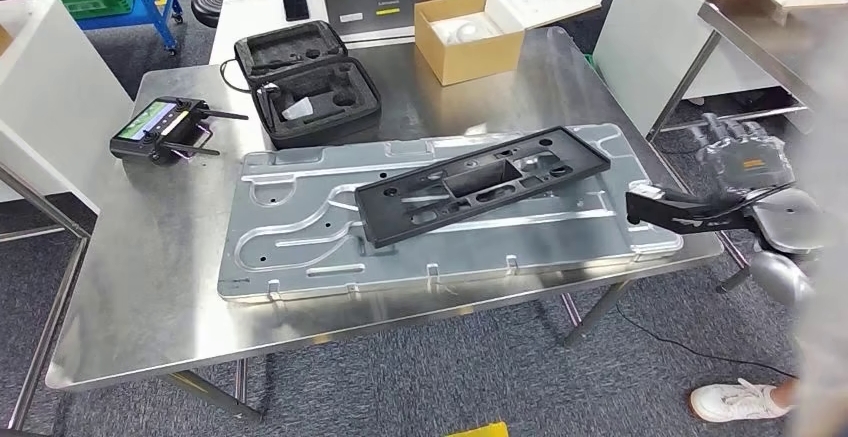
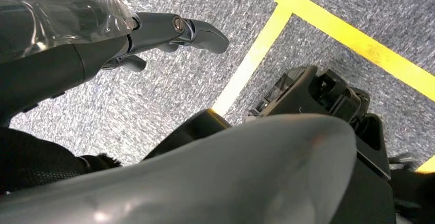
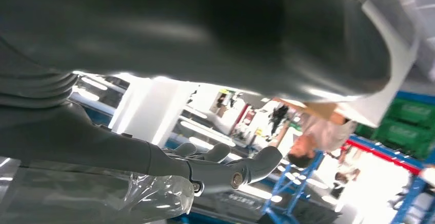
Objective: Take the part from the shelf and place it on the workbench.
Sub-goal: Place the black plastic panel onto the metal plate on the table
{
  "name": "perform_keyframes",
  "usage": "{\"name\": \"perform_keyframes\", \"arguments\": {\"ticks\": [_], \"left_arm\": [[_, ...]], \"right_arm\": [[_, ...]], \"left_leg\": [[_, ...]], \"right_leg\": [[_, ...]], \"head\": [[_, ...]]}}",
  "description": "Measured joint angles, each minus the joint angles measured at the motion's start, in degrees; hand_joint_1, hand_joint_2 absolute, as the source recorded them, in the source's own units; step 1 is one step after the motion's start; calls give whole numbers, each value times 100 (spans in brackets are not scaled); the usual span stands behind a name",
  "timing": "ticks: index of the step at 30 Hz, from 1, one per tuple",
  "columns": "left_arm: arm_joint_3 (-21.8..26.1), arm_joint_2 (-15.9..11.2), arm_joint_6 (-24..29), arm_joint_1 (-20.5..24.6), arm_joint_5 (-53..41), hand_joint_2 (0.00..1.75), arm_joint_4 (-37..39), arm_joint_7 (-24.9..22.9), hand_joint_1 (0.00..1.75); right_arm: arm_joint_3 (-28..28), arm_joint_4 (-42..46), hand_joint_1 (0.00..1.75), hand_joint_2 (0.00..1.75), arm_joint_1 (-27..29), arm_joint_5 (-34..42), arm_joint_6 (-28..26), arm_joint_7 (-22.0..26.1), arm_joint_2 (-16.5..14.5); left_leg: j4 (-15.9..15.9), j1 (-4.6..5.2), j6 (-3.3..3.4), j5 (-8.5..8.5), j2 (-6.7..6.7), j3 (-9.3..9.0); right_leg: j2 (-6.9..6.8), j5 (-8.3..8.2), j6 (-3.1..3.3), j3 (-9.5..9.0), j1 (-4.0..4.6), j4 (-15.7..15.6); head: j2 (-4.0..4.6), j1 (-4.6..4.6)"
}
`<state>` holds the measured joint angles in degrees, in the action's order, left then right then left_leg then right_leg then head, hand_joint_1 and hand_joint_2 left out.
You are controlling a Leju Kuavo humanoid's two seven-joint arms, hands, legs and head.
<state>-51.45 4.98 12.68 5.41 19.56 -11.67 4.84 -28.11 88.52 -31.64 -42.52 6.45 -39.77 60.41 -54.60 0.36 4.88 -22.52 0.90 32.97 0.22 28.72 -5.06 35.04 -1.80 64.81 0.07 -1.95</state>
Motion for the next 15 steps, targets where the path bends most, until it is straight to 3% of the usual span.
{"name": "perform_keyframes", "arguments": {"ticks": [2,3,6,7,9,11,12,13,15], "left_arm": [[0,8,2,10,0,0,0,2,0],[0,10,4,14,1,0,0,3,0],[-1,10,15,18,7,0,0,7,0],[-1,11,18,20,13,0,0,10,0],[-1,13,25,26,33,0,0,15,0],[-1,14,32,35,62,0,0,16,0],[-1,14,35,36,80,0,0,16,0],[-1,14,37,34,98,0,0,15,0],[-1,11,41,13,138,0,0,10,0]], "right_arm": [[109,43,0,0,32,-1,8,-5,91],[155,63,0,0,53,-1,10,-8,128],[263,108,0,0,146,-59,45,-13,189],[328,125,0,0,214,-124,86,-16,197],[579,166,0,0,474,-277,193,-21,230],[1004,203,0,0,886,-379,301,-27,278],[1248,219,0,0,1124,-406,357,-30,301],[1514,239,0,0,1381,-426,417,-32,324],[2052,278,0,0,1916,-462,513,-34,369]], "left_leg": [[-37,16,-51,39,3,60],[-57,27,-79,59,7,82],[-97,32,-157,106,26,161],[-182,24,-190,10,27,213],[-685,-8,-269,-449,21,390],[-1475,-30,-326,-949,18,584],[-1739,-36,-334,-1056,17,604],[-1800,-35,-323,-1037,17,528],[-1262,-11,-232,-772,21,74]], "right_leg": [[11,-152,30,-494,15,-759],[20,-170,59,-596,27,-942],[10,-225,172,-525,32,-975],[-6,-263,218,-481,22,-972],[-48,-350,295,-386,9,-976],[-90,-436,318,-281,14,-973],[-106,-481,319,-224,20,-972],[-116,-527,317,-167,31,-972],[-123,-622,311,-56,60,-973]], "head": [[0,2],[0,3],[0,5],[0,8],[0,11],[0,12],[0,11],[0,12],[0,11]]}}
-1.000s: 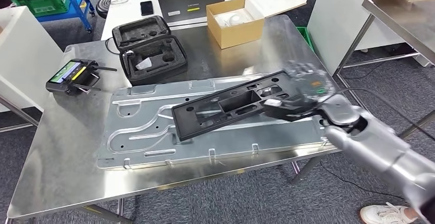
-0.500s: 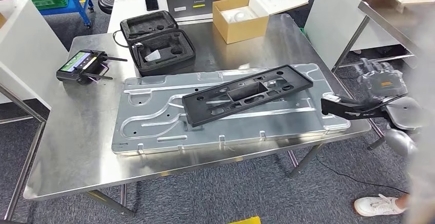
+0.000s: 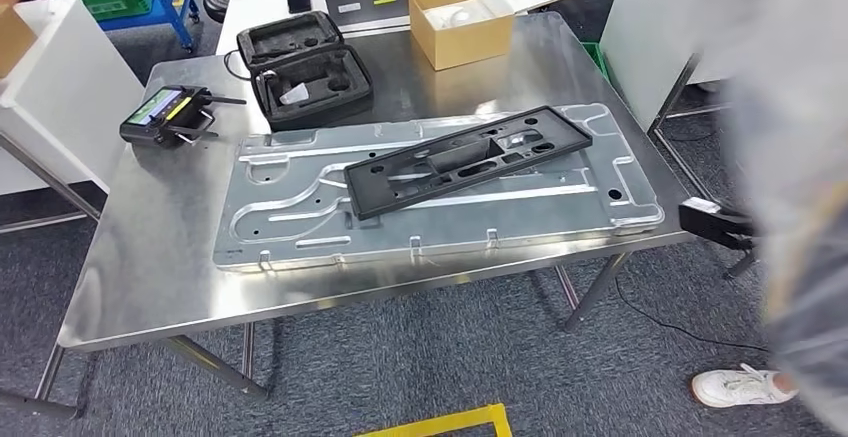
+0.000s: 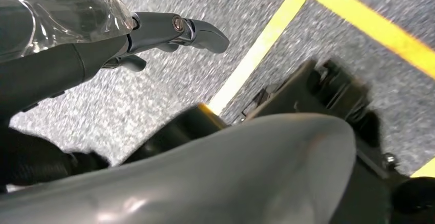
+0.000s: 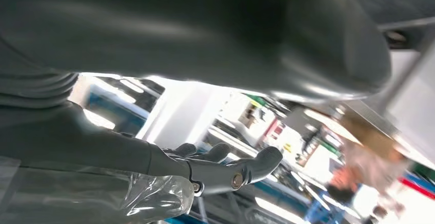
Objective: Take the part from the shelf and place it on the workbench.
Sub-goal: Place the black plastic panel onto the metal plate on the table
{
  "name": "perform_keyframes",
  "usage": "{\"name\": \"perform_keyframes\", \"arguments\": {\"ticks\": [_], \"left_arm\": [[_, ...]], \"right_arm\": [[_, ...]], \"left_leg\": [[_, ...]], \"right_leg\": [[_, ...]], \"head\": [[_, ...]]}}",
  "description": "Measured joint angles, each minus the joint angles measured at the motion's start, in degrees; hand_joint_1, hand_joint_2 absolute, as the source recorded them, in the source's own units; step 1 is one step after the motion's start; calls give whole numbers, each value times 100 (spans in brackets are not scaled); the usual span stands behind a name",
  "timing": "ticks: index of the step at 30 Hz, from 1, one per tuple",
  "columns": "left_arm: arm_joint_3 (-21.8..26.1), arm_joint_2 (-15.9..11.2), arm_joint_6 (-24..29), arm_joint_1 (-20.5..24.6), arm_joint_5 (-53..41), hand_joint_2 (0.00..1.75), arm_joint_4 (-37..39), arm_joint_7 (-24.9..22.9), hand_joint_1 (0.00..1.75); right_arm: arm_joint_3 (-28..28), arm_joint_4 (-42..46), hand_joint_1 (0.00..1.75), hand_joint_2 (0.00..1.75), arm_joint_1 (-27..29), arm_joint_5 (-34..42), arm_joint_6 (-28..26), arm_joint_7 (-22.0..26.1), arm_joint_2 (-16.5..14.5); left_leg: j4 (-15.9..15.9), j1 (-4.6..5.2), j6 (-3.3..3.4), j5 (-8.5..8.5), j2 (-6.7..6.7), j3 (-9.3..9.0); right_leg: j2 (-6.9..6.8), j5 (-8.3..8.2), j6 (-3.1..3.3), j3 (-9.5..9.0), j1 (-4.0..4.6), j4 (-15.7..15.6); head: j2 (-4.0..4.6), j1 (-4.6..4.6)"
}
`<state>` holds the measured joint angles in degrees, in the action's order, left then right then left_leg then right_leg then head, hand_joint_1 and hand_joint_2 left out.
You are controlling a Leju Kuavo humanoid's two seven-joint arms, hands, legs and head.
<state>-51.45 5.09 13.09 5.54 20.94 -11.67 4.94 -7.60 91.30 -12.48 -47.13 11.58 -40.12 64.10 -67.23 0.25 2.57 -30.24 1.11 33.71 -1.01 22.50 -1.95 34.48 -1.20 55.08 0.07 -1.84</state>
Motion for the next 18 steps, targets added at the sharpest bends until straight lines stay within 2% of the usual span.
{"name": "perform_keyframes", "arguments": {"ticks": [2,3,4,6,7,8,9,10,11,12,13,14,15,16,17,18], "left_arm": [[0,-19,7,-49,40,0,1,-6,0],[0,-28,12,-73,59,0,2,-5,0],[0,-37,18,-91,78,0,2,1,0],[0,-39,34,-107,115,0,2,21,0],[0,-40,46,-111,136,0,2,32,0],[0,-39,59,-114,157,0,2,42,0],[0,-39,72,-116,183,0,1,56,0],[0,-39,83,-117,207,0,1,71,0],[1,-39,94,-117,234,0,0,89,0],[1,-39,106,-118,265,0,1,107,0],[2,-39,120,-120,296,0,1,123,0],[3,-38,139,-122,329,0,1,138,0],[5,-38,161,-122,359,0,1,153,0],[12,-43,182,-118,387,0,1,165,0],[20,-45,201,-113,411,0,1,176,0],[28,-47,220,-108,436,0,0,185,0]], "right_arm": [[549,35,0,0,549,-29,38,-3,36],[803,48,0,0,817,-35,40,-4,44],[1039,57,0,0,1076,-36,33,-4,48],[1496,69,0,0,1606,-40,-13,3,43],[1730,74,0,0,1870,-42,-61,16,27],[1953,78,0,0,2117,-43,-128,38,1],[2170,78,0,0,2329,-39,-228,74,-45],[2366,75,0,0,2506,-30,-354,122,-111],[2551,66,0,0,2667,-6,-517,189,-199],[2725,46,0,0,2810,31,-712,273,-309],[2883,14,0,0,2925,81,-934,371,-433],[3027,-30,0,0,3003,140,-1177,486,-566],[3151,-79,0,0,3050,188,-1418,604,-699],[3270,-143,0,0,3075,231,-1663,737,-857],[3386,-223,0,0,3091,258,-1900,880,-1025],[3482,-330,0,0,3106,284,-2120,1024,-1218]], "left_leg": [[917,61,155,159,0,-608],[1224,96,198,182,3,-793],[1393,123,220,187,9,-878],[1477,131,220,305,21,-835],[1528,119,239,379,20,-801],[1573,103,258,465,11,-755],[1603,86,271,548,-1,-699],[1607,87,284,613,-10,-628],[1601,86,288,677,-25,-552],[1594,85,282,739,-39,-471],[1579,81,268,799,-54,-383],[1547,68,244,851,-66,-280],[1490,51,212,894,-79,-164],[1405,41,173,923,-91,-44],[1306,31,133,943,-100,65],[1230,32,93,964,-102,141]], "right_leg": [[1,-92,-20,79,13,-7],[1,-143,-42,96,5,-22],[-1,-194,-75,106,-11,-43],[2,-281,-148,130,-42,-84],[16,-223,-176,164,-48,-56],[34,-55,-192,223,-50,63],[52,219,-202,302,-56,298],[67,534,-219,386,-52,630],[70,783,-241,455,-56,1006],[71,891,-272,478,-67,1323],[72,850,-308,438,-83,1503],[71,697,-350,313,-108,1502],[71,527,-398,101,-140,1319],[73,479,-454,-183,-169,961],[81,520,-459,-471,-168,561],[84,612,-435,-675,-166,251]], "head": [[0,-4],[0,-7],[0,-6],[0,-2],[0,0],[0,-3],[0,-5],[0,-7],[0,-8],[0,-8],[0,-7],[0,-7],[0,-7],[0,-8],[0,-9],[0,-14]]}}
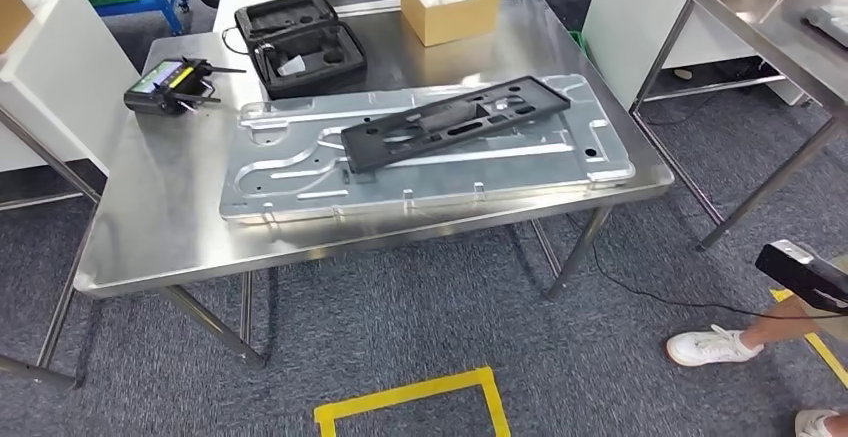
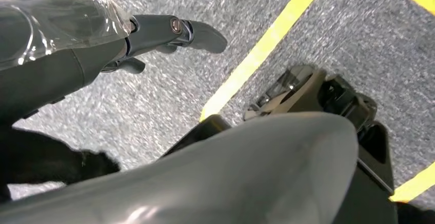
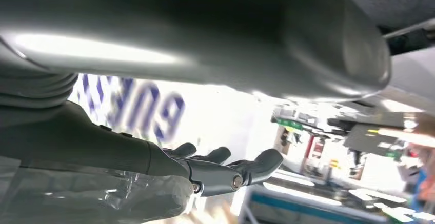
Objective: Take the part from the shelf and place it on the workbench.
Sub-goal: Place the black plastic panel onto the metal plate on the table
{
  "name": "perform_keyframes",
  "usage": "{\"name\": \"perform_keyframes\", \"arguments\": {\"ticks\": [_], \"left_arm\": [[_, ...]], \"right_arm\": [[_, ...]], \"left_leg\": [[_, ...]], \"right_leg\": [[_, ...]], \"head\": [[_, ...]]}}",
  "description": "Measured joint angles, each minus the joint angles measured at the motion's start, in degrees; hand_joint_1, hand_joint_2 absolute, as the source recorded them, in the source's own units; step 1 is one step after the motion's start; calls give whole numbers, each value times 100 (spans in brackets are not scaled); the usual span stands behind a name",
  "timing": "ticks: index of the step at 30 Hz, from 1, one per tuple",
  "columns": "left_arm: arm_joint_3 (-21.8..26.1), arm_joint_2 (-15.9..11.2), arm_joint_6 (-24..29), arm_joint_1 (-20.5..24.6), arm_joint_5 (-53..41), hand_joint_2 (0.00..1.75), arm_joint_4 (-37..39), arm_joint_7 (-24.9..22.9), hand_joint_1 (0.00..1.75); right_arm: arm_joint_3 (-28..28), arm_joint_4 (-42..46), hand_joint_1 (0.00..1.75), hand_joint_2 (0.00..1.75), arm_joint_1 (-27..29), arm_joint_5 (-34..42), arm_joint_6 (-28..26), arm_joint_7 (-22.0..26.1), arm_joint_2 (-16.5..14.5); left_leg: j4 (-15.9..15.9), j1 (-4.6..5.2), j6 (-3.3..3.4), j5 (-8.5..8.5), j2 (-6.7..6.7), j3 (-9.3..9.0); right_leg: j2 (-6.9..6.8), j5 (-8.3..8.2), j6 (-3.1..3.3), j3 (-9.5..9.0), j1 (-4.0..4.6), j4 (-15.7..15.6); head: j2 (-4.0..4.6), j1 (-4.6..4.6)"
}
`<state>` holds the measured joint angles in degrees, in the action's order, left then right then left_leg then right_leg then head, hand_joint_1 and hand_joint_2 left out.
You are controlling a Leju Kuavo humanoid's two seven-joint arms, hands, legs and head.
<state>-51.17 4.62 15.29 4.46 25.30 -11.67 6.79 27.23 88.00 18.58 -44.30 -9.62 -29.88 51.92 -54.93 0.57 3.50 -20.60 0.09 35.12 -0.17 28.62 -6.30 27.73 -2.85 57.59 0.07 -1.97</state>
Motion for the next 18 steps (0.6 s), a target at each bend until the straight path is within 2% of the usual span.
{"name": "perform_keyframes", "arguments": {"ticks": [1,2,3,4,5,6,8,9,10,11,12,13,14,15,16,17,18], "left_arm": [[7,-2,16,0,26,0,0,6,0],[9,1,34,-5,52,0,0,13,0],[9,-1,55,-15,83,0,0,19,0],[10,-3,73,-23,114,0,0,25,0],[11,-5,90,-27,141,0,0,33,0],[11,-7,105,-27,167,0,0,39,0],[11,-6,132,-19,210,0,0,46,0],[11,-6,147,-17,233,0,0,46,0],[11,-6,161,-17,259,0,0,46,0],[10,-5,171,-19,284,0,0,46,0],[9,-5,178,-25,308,0,0,45,0],[8,-10,182,-39,328,0,1,42,0],[6,-12,187,-62,345,0,1,36,0],[4,-13,191,-86,363,0,1,30,0],[2,-14,198,-109,380,0,1,25,0],[0,-9,205,-128,395,0,1,23,0],[-2,-4,211,-137,408,0,1,23,0]], "right_arm": [[78,-131,0,0,13,28,-218,151,-197],[126,-271,0,0,24,59,-426,301,-381],[143,-419,0,0,23,103,-627,445,-562],[150,-563,0,0,9,150,-822,587,-721],[152,-711,0,0,-17,212,-999,723,-877],[155,-867,0,0,-56,286,-1162,849,-1021],[154,-1236,0,0,-178,470,-1455,1091,-1313],[145,-1465,0,0,-268,586,-1601,1221,-1460],[130,-1726,0,0,-382,715,-1747,1371,-1615],[112,-2020,0,0,-515,861,-1883,1530,-1758],[92,-2327,0,0,-652,1005,-1999,1692,-1899],[69,-2636,0,0,-796,1136,-2105,1861,-2039],[43,-2958,0,0,-950,1255,-2214,2034,-2172],[15,-3293,0,0,-1096,1360,-2317,2214,-2318],[-13,-3633,0,0,-1238,1459,-2412,2397,-2454],[-39,-3973,0,0,-1376,1549,-2480,2550,-2588],[-62,-4292,0,0,-1489,1619,-2511,2663,-2706]], "left_leg": [[-58,0,-34,28,3,45],[-85,-4,-64,64,11,66],[-95,-11,-90,88,17,80],[-151,-23,-116,31,17,110],[-291,-31,-144,-134,16,165],[-540,-40,-171,-393,14,240],[-1283,-44,-200,-975,15,403],[-1606,-37,-193,-1129,15,434],[-1788,-25,-164,-1155,16,394],[-1778,-3,-111,-1064,16,265],[-1577,31,-28,-920,18,47],[-1201,84,82,-805,19,-256],[-710,146,191,-774,17,-615],[-266,191,253,-803,15,-910],[58,227,278,-842,16,-1105],[242,239,267,-859,17,-1187],[303,222,236,-804,18,-1148]], "right_leg": [[4,101,54,-107,15,-192],[4,114,138,-116,35,-228],[-9,85,202,-65,27,-195],[-13,44,260,-18,30,-177],[-17,-7,313,37,30,-170],[-18,-66,354,104,29,-171],[-10,-191,396,257,43,-170],[-4,-257,404,344,55,-168],[2,-324,413,433,74,-167],[11,-393,421,521,101,-166],[20,-462,427,606,129,-167],[29,-531,433,681,143,-167],[42,-593,435,739,169,-170],[50,-660,430,781,181,-180],[56,-728,420,807,189,-201],[59,-799,400,822,205,-233],[56,-869,378,839,211,-270]], "head": [[0,1],[0,1],[0,2],[0,8],[0,8],[0,12],[0,13],[0,13],[0,13],[0,13],[0,13],[0,11],[0,11],[0,7],[0,6],[0,7],[0,5]]}}
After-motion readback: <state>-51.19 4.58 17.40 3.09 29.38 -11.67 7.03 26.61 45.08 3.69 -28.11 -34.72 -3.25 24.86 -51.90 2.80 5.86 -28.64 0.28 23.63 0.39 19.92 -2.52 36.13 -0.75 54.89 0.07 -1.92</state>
